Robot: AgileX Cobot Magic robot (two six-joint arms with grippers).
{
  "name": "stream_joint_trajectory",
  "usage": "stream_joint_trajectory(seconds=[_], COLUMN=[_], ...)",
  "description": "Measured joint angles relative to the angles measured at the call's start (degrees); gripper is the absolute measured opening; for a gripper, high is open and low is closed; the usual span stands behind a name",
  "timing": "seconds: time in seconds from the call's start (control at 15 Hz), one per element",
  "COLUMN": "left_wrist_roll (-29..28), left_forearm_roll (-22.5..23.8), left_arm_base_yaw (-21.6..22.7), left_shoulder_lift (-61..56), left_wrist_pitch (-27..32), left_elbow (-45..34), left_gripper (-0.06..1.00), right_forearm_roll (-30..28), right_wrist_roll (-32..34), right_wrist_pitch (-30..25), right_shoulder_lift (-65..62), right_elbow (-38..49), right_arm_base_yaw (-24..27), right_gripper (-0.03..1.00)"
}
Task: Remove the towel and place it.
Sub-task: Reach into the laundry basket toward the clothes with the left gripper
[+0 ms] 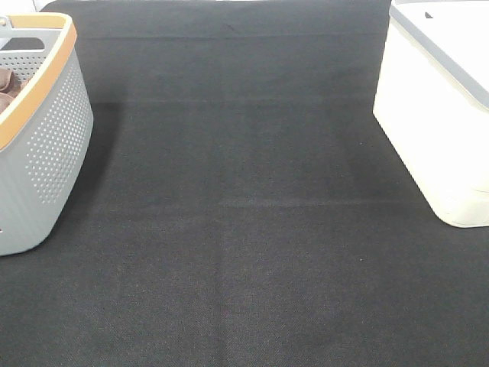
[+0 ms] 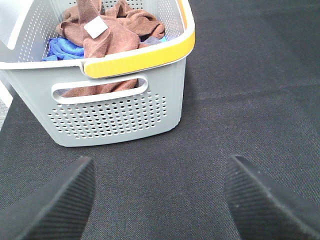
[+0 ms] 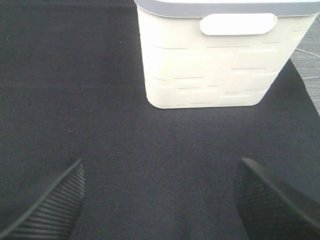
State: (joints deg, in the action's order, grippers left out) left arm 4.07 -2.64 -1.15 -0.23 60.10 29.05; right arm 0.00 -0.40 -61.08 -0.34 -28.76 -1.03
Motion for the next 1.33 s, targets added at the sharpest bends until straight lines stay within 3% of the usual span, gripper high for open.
stream_joint_trajectory(seconds=[1.33], left_wrist_roll=[0.0], left_forearm_roll=[0.0], left_arm_base_yaw=[0.0], left_shoulder_lift=[0.0], left_wrist_pitch=[0.0], left_elbow=[0.0], left_gripper=[0.7], right_forearm_roll=[0.0], right_wrist_roll=[0.0], right_wrist_pitch=[0.0], right_shoulder_lift=[0.0], right_elbow=[0.0], right_arm_base_yaw=[0.0], right_gripper=[0.77])
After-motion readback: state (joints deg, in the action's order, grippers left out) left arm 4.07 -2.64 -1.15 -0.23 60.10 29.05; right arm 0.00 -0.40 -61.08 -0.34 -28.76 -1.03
